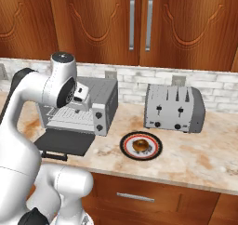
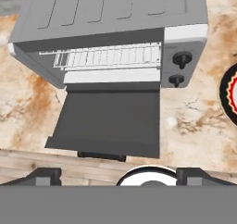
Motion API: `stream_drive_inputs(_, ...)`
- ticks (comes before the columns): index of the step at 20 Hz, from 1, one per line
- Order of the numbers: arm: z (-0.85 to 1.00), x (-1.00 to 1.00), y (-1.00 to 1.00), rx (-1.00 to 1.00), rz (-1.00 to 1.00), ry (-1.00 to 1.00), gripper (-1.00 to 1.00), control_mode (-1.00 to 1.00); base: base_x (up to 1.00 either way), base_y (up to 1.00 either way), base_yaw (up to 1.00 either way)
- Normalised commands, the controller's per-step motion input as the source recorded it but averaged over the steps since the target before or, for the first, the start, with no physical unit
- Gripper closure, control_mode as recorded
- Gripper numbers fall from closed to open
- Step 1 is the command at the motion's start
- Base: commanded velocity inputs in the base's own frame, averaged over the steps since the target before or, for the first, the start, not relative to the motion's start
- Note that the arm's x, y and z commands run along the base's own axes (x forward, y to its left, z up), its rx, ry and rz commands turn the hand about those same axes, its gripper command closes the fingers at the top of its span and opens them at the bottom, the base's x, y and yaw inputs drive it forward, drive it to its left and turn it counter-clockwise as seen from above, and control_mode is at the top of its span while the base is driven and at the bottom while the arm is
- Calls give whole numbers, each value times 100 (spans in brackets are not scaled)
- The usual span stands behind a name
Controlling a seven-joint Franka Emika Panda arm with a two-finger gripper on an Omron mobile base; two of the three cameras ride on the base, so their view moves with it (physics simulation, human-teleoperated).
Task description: Pick up the bagel from the plate, place it on the toaster oven rack, close the door, and set the timer.
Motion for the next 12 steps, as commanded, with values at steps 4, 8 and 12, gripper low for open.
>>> stream_drive_inputs(4,-23,-1,16,2,0,0,-100,-100,0,0,0)
stream_drive_inputs(8,-32,0,16,0,0,-2,-100,-100,0,0,0)
stream_drive_inputs(12,-29,2,14,0,0,-2,-100,-100,0,0,0)
